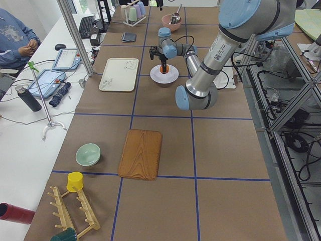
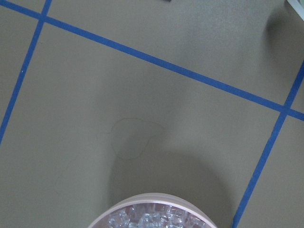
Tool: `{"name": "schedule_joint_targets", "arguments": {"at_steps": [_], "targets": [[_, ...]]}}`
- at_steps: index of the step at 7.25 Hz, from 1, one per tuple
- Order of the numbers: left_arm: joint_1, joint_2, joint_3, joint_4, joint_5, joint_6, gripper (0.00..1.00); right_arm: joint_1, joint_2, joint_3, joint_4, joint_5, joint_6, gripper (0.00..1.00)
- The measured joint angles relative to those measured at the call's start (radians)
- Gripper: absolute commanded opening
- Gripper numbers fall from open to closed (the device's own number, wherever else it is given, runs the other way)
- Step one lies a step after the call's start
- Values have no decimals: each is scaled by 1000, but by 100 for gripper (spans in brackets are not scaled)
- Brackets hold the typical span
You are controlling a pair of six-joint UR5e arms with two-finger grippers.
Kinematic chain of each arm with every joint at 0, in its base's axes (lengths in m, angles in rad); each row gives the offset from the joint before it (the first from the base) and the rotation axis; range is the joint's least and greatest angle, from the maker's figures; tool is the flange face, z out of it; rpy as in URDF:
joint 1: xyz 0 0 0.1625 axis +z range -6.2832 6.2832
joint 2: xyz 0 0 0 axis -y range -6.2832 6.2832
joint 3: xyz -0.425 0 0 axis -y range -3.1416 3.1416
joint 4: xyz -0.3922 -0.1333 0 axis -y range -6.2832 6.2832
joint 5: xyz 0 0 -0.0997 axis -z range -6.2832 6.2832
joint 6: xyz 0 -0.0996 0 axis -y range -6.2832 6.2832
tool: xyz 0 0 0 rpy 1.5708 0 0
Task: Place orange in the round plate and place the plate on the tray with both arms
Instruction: 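Carry the orange with the left gripper over the white plate, then open the left gripper to release the orange onto the plate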
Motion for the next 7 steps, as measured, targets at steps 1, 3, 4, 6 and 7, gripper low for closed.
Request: {"name": "schedule_joint_targets", "arguments": {"at_steps": [1,3,4,6,7], "targets": [[9,-10,34,-22,10,-1,0,-2,0,0,0,0,0,100],[39,-11,58,-43,44,-4,12,-6,0,-2,-1,0,0,100],[46,-12,63,-46,52,-9,58,-7,0,-2,-1,0,0,100],[49,-13,65,-48,56,-9,97,-11,7,-3,0,0,0,100],[48,-14,64,-47,61,-6,98,-16,14,-4,0,-1,0,100]]}}
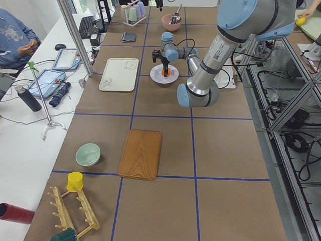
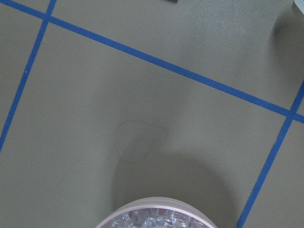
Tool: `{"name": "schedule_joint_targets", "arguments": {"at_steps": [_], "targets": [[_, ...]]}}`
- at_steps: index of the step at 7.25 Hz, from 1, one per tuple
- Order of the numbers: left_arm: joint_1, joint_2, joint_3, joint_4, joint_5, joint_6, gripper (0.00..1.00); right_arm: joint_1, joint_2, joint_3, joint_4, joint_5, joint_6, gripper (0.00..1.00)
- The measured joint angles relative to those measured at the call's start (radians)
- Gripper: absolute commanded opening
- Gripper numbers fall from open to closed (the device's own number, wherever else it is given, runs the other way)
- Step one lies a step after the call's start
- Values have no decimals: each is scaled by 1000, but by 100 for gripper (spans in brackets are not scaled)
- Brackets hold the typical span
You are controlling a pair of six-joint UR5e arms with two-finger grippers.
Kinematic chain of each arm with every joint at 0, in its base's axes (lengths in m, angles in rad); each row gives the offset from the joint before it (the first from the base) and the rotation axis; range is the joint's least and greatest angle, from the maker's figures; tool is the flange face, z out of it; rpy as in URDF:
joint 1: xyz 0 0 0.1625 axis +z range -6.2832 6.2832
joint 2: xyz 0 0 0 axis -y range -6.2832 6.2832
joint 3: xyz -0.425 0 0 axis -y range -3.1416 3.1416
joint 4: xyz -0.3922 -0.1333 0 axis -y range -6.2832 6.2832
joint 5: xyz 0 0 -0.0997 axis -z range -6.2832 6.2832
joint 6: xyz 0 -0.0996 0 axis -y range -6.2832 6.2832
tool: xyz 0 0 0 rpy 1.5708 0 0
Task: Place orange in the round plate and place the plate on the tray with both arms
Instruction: 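Open the left gripper to release the orange onto the plate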
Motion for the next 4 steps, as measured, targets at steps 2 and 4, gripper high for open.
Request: {"name": "schedule_joint_targets", "arguments": {"at_steps": [2,4], "targets": [[-17,0,-8,0,10,6,98,-18,18,-2,0,-3,7,100],[-47,10,-34,3,0,18,98,-49,46,10,0,-4,64,100]]}}
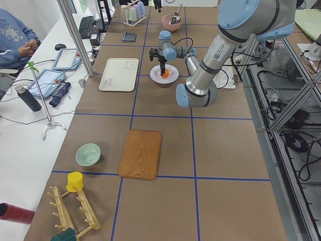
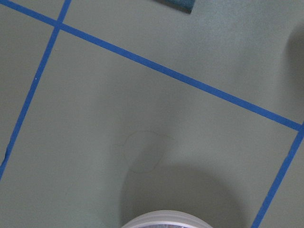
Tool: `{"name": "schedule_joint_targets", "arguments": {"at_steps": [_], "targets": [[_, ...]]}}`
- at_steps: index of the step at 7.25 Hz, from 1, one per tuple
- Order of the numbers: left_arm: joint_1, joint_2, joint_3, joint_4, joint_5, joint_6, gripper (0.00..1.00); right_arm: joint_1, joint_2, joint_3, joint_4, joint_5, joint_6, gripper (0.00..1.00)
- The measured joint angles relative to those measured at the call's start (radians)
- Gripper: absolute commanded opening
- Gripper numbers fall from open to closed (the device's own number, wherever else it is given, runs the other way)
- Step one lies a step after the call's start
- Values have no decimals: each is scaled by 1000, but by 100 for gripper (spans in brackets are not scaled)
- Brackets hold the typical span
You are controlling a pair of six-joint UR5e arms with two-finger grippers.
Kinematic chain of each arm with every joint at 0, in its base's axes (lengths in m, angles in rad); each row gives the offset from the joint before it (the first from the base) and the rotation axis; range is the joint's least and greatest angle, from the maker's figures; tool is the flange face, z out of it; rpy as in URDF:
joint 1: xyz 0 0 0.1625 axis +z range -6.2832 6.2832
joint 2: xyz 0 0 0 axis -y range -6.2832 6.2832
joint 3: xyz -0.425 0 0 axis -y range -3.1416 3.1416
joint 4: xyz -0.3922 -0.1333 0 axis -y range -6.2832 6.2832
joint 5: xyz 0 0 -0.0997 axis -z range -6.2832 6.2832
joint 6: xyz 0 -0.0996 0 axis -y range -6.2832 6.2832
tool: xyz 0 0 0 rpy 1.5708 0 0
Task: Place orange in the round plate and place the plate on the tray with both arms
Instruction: 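Open the left gripper to release the orange onto the plate, then withdraw the left arm toward the board while the right gripper approaches the plate rim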
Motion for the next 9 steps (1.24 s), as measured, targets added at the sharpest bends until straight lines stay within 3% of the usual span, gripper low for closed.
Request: {"name": "schedule_joint_targets", "arguments": {"at_steps": [2,3,5,7,9], "targets": [[-68,119,-144,8,-77,66,98,-69,44,26,23,1,163,100],[-114,199,-228,10,-125,119,98,-111,59,32,92,2,298,100],[-208,309,-311,10,-203,215,98,-273,68,25,417,-31,759,100],[-290,392,-341,7,-237,332,98,-489,106,15,709,-167,1185,100],[-398,493,-370,4,-307,489,98,-649,199,-4,783,-253,1437,100]]}}
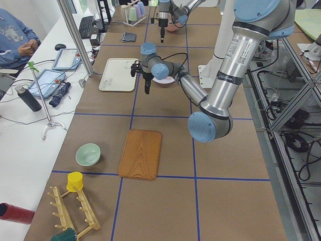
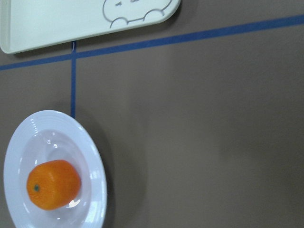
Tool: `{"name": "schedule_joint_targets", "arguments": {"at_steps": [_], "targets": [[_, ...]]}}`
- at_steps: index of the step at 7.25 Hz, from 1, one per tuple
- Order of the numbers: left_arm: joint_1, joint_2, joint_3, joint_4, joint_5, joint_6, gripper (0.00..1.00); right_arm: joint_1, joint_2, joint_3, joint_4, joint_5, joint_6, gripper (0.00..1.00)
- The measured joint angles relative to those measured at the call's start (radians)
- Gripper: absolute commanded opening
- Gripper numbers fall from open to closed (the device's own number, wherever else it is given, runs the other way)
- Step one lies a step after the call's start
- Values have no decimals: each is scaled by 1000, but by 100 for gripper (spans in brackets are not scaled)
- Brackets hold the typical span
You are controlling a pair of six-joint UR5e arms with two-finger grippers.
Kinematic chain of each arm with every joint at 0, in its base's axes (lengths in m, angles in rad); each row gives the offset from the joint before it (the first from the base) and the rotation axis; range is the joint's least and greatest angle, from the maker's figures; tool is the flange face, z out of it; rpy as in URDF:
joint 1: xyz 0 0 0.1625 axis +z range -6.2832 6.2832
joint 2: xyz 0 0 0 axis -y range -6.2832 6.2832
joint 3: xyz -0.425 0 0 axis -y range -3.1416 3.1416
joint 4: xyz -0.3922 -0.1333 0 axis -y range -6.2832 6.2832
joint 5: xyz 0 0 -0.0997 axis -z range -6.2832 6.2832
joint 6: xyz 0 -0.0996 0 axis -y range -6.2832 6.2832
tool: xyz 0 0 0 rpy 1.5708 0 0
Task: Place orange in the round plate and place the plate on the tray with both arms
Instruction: 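Withdraw the left arm toward the board while the right gripper approaches the plate rim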
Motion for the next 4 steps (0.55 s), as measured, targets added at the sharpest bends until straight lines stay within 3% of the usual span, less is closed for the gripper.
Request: {"name": "schedule_joint_targets", "arguments": {"at_steps": [4], "targets": [[-158,122,-7,3,-46,251,98,-182,77,-29,39,-188,132,100]]}}
